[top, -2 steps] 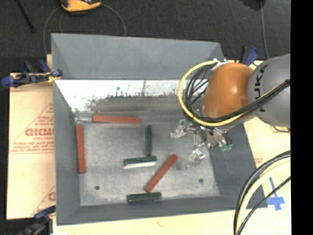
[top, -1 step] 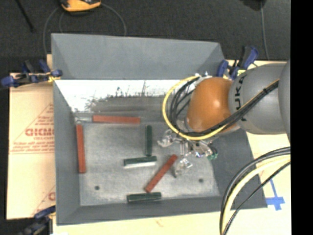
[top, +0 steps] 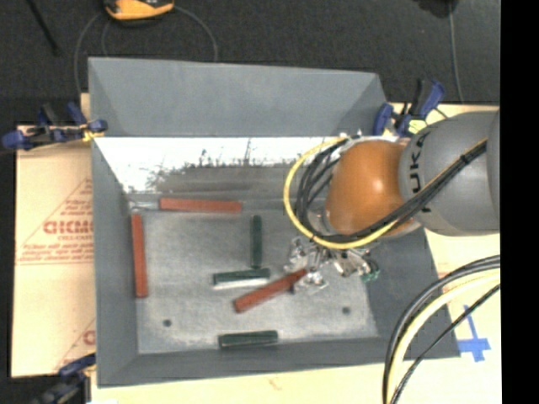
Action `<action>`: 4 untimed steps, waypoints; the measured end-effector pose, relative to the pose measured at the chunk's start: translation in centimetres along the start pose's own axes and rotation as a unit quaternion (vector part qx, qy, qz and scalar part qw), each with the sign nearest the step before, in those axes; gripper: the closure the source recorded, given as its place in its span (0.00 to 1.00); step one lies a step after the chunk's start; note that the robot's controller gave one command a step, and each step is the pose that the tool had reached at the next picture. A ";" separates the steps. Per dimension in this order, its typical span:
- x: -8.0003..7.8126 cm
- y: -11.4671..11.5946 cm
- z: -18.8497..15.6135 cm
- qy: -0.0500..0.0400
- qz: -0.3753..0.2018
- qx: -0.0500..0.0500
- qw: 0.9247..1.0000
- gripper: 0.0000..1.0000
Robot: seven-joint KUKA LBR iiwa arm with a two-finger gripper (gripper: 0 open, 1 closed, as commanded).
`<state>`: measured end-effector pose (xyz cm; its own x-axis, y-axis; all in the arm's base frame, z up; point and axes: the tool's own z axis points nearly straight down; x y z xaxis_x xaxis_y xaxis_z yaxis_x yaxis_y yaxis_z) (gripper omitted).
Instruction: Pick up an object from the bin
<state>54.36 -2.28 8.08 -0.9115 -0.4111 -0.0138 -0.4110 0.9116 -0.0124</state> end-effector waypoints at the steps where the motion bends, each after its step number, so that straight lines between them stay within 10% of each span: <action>1: 0.1 0.1 0.0 -0.001 0.000 0.001 1.000 1.00; 4: 0.4 0.3 -2.7 0.005 0.001 -0.005 1.000 1.00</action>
Offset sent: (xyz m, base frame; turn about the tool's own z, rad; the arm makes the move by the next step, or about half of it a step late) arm 0.0002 0.0001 0.0512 0.0001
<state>53.86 -2.15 10.81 -0.9123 -0.4095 -0.0037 -0.4095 0.9123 -0.0027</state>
